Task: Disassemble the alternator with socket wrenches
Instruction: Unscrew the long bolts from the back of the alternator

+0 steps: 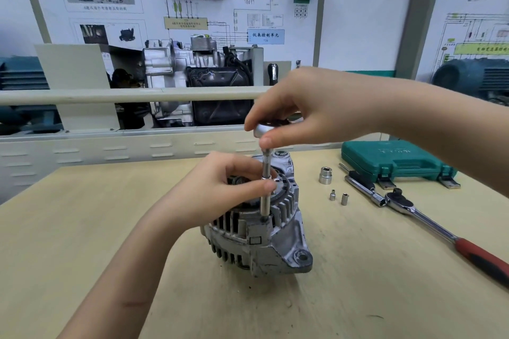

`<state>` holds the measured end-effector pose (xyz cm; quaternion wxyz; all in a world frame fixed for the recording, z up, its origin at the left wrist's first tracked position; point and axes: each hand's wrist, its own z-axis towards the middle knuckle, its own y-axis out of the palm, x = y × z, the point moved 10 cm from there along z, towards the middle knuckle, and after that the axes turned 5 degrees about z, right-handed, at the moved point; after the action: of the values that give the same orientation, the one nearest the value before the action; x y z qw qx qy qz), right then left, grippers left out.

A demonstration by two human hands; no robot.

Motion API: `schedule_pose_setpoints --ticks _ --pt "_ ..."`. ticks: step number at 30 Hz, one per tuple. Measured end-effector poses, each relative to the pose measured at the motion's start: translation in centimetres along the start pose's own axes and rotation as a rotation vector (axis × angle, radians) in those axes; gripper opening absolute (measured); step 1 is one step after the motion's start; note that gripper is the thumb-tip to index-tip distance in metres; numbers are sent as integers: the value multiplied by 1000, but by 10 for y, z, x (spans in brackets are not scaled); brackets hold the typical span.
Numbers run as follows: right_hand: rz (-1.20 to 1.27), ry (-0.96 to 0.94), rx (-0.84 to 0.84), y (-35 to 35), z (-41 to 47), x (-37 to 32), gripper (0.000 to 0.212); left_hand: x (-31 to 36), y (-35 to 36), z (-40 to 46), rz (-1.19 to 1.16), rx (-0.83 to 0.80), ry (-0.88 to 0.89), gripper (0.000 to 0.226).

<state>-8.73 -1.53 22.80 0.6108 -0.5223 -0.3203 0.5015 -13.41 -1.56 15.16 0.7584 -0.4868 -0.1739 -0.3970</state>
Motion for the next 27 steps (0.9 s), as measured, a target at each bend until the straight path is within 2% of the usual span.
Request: schedule_pose_setpoints --ticks 6,10,13,17,19,22,27 --pt "-8 0 -3 -2 0 -2 32 3 -6 0 86 109 15 15" --pt "-56 5 46 -4 0 -4 45 4 -9 -1 150 181 19 29" --pt "-58 -9 50 -4 0 -4 35 1 -9 -1 120 163 -12 29" --pt "-5 -26 23 -2 1 -3 24 0 0 0 86 21 -22 6" --pt "17 -32 17 -1 1 -4 24 -1 -1 0 86 16 -29 5" --pt "5 -34 23 -2 2 -5 28 0 -5 -1 113 69 -31 12" --pt "-18 0 92 -6 3 -3 36 3 -11 -2 222 208 -39 35"
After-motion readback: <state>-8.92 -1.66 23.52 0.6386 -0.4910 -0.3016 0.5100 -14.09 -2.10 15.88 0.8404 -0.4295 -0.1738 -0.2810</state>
